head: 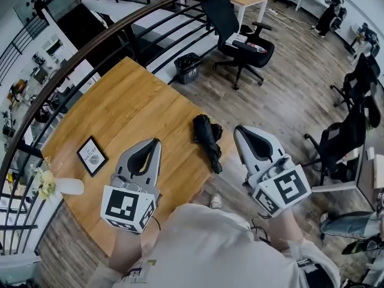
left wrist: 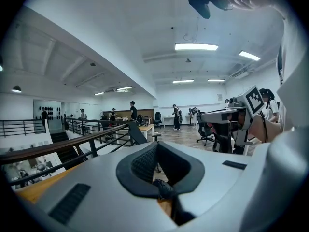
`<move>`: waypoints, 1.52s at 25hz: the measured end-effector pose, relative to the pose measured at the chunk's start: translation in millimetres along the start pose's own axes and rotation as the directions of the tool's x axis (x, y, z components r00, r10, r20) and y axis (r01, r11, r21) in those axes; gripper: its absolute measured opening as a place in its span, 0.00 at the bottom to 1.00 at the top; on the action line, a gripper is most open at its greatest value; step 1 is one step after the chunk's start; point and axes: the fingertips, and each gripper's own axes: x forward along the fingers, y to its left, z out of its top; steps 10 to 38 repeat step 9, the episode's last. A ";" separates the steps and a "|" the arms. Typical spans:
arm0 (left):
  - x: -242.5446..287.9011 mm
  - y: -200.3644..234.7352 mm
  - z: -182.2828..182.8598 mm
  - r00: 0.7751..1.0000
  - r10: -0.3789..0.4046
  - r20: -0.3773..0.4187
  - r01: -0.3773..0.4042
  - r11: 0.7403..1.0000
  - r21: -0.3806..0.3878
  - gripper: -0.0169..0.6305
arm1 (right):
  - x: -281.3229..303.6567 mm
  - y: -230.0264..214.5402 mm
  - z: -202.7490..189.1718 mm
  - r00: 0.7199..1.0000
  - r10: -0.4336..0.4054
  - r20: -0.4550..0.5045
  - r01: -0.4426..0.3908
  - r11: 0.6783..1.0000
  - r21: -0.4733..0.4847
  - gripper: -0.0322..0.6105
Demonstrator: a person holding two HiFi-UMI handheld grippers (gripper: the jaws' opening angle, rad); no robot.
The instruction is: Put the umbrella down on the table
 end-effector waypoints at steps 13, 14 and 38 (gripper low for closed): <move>2.1 -10.1 -1.7 1.000 -0.014 -0.010 0.014 1.000 0.021 0.05 | -5.2 0.5 -10.0 1.000 0.001 -0.020 -0.001 1.000 -0.005 0.09; 2.1 -10.1 -1.7 1.000 -0.014 -0.010 0.014 1.000 0.021 0.05 | -5.2 0.5 -10.0 1.000 0.001 -0.020 -0.001 1.000 -0.005 0.09; 2.1 -10.1 -1.7 1.000 -0.014 -0.010 0.014 1.000 0.021 0.05 | -5.2 0.5 -10.0 1.000 0.001 -0.020 -0.001 1.000 -0.005 0.09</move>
